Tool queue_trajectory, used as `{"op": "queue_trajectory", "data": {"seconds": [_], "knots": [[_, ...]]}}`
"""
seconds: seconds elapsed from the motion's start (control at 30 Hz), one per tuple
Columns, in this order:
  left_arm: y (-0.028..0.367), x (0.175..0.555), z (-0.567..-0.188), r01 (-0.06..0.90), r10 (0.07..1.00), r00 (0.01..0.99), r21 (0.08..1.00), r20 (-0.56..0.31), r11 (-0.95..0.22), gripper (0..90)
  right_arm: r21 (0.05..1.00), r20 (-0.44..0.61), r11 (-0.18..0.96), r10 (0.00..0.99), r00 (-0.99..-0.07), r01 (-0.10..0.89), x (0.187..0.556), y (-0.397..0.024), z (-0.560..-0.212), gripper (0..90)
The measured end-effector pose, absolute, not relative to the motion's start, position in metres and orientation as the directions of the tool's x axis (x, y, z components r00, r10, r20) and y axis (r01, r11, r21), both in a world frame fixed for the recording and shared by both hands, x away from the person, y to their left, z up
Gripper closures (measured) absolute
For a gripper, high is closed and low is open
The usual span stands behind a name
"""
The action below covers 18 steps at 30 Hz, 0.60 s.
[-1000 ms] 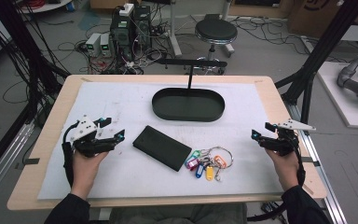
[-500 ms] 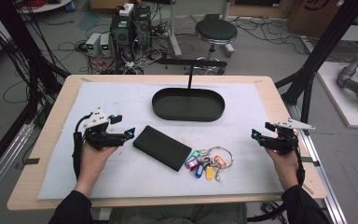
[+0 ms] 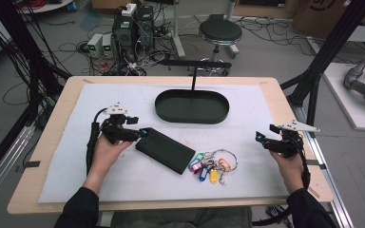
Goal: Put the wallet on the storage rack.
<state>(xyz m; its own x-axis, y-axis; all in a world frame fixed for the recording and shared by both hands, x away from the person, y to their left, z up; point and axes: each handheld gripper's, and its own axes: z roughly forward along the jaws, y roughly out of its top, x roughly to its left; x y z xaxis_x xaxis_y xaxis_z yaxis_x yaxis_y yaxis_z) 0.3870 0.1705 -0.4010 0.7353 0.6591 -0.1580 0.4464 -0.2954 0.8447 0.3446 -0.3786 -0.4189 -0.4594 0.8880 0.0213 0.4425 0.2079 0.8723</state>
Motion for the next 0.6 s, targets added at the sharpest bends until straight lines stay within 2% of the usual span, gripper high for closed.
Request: {"op": "queue_trajectory", "data": {"seconds": [0.2,0.43,0.6], "knots": [[0.162,0.409,-0.419,0.519,0.679,0.709,0.794,-0.192,-0.318,32.6,0.869,0.016,0.216,0.887,-0.461,0.444,0.346,-0.377,-0.42,28.2],[0.166,0.423,-0.433,0.615,0.709,0.648,0.74,-0.277,-0.273,38.2,0.872,0.011,0.218,0.886,-0.463,0.437,0.345,-0.377,-0.419,28.3],[0.167,0.427,-0.437,0.637,0.713,0.634,0.725,-0.301,-0.26,41.3,0.871,0.004,0.226,0.884,-0.467,0.436,0.346,-0.376,-0.419,28.3]]}}
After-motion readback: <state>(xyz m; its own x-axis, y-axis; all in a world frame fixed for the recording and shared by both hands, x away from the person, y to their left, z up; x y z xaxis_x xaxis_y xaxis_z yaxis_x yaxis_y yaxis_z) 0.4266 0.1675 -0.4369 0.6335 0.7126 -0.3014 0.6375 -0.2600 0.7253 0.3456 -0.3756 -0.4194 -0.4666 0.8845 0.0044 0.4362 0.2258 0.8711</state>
